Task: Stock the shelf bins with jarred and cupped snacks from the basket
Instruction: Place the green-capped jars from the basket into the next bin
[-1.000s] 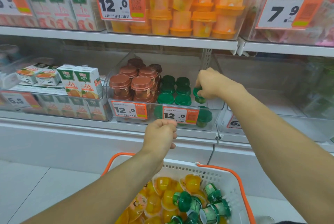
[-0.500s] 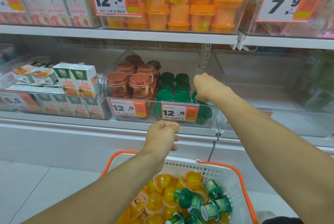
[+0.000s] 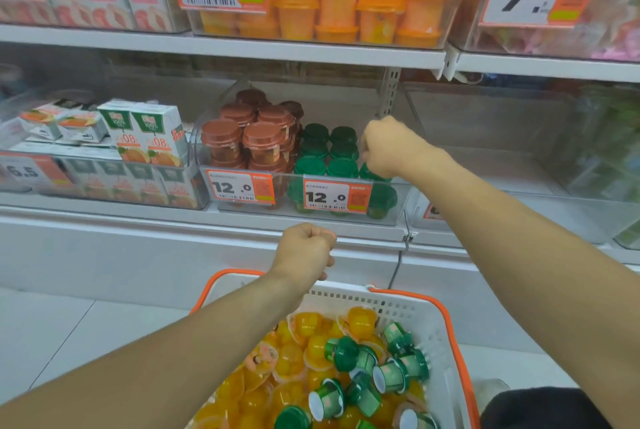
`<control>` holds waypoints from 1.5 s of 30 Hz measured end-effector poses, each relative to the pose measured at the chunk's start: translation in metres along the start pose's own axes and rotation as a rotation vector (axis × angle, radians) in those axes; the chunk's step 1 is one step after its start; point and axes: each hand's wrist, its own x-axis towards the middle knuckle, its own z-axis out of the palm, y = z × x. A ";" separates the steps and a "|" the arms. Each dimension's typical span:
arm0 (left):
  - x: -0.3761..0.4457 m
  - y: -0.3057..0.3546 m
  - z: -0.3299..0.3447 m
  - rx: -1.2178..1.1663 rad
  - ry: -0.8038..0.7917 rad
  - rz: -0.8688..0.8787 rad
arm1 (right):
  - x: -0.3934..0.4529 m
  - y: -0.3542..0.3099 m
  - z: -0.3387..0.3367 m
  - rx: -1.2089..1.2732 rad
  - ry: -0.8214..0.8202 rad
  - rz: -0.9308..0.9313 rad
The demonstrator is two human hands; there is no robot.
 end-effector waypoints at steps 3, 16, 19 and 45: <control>-0.001 -0.022 -0.001 0.315 -0.172 0.032 | -0.023 0.000 -0.007 0.124 0.297 -0.114; -0.014 -0.222 0.033 1.085 -0.406 -0.224 | -0.193 -0.040 0.208 0.431 -0.357 -0.090; -0.018 -0.239 0.034 1.051 -0.272 -0.158 | -0.203 -0.044 0.239 0.388 -0.440 -0.031; -0.010 -0.153 -0.039 -0.853 -0.312 -0.435 | -0.127 -0.042 0.077 0.970 -0.531 0.102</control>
